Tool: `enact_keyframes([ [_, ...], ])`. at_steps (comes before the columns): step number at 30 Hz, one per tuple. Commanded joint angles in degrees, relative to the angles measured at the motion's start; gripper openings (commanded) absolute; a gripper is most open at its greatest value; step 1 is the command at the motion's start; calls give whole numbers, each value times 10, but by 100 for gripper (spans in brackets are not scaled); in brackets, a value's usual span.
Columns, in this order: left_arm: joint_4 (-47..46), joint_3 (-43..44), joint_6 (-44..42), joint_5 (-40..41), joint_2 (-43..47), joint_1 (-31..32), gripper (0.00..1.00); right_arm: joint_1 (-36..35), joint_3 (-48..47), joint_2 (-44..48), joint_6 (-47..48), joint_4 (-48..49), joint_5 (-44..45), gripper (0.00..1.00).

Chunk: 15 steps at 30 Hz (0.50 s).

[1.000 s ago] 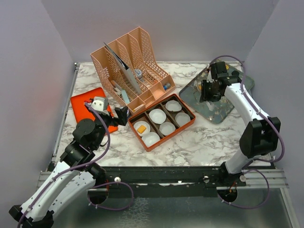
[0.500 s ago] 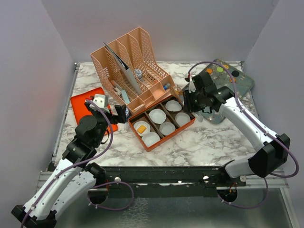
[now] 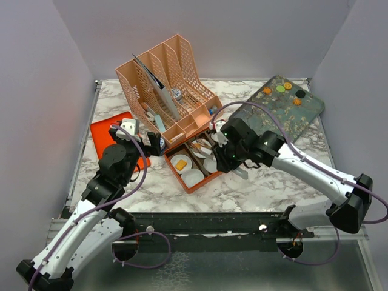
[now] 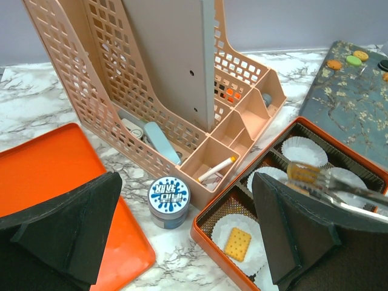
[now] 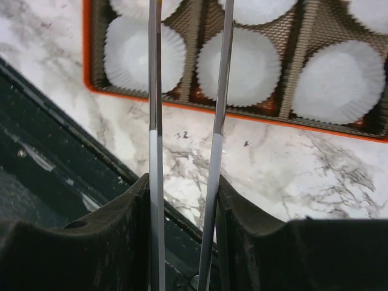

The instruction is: Pack the cookies

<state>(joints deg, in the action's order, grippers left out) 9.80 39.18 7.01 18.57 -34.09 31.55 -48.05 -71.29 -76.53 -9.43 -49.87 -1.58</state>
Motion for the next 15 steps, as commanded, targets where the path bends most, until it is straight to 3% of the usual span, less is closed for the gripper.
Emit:
enact_keyframes([
  [1,-11,-2,2,2,-4,-4,99,-42,13,22,-3,-10,-20,5],
  [15,-11,-2,2,2,-18,-6,99,-107,67,21,-10,-11,-67,6],
])
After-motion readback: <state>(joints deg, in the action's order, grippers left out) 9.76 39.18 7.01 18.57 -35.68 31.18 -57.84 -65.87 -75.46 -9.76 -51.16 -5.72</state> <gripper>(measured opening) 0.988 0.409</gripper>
